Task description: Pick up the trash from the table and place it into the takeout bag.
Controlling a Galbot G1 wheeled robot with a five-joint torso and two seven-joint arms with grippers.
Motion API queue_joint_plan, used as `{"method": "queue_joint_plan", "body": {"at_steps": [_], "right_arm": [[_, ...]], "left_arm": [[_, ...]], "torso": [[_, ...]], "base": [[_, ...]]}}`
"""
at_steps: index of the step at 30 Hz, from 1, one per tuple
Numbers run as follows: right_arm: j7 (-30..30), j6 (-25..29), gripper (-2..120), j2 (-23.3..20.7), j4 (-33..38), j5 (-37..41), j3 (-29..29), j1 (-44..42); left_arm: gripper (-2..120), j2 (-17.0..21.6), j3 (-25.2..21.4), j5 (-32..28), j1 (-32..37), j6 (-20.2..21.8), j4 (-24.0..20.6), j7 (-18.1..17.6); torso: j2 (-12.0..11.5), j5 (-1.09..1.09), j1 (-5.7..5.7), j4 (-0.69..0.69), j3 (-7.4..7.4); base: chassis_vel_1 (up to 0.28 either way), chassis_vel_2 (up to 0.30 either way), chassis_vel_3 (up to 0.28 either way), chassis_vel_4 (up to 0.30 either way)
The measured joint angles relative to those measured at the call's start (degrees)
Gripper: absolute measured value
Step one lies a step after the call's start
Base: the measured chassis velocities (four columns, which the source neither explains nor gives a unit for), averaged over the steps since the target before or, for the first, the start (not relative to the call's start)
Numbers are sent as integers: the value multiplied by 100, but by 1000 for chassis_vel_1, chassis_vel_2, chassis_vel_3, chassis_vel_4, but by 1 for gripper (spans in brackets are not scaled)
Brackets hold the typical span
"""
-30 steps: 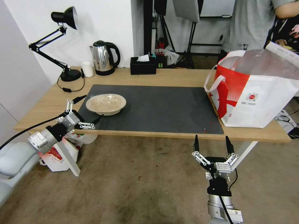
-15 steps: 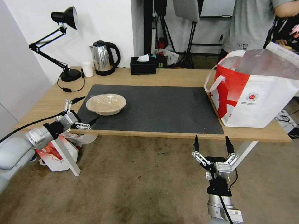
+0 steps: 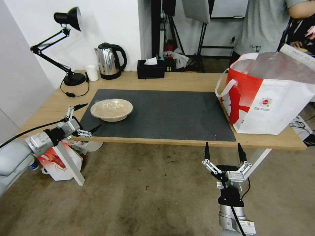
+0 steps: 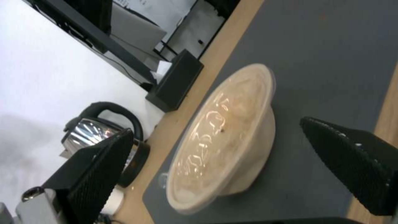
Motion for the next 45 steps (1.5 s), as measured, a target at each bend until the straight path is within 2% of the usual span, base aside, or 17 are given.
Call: {"method": "queue_joint_plan", "body": {"at_steps": [13, 29, 45], "right_arm": [[0, 0, 100, 0, 0, 0, 0, 0], [0, 0, 100, 0, 0, 0, 0, 0], [0, 0, 100, 0, 0, 0, 0, 0]], "left_arm": [[100, 248, 16, 16, -2, 23, 69, 15], [100, 239, 69, 175, -100, 18, 245, 49], [100, 465, 282, 213, -269, 20, 372, 55]], "torso": [[0, 2, -2, 0, 0], [0, 1, -1, 0, 0], [0, 1, 0, 0, 0]], "base": [[0, 0, 0, 0], [0, 0, 0, 0], [0, 0, 0, 0]]}}
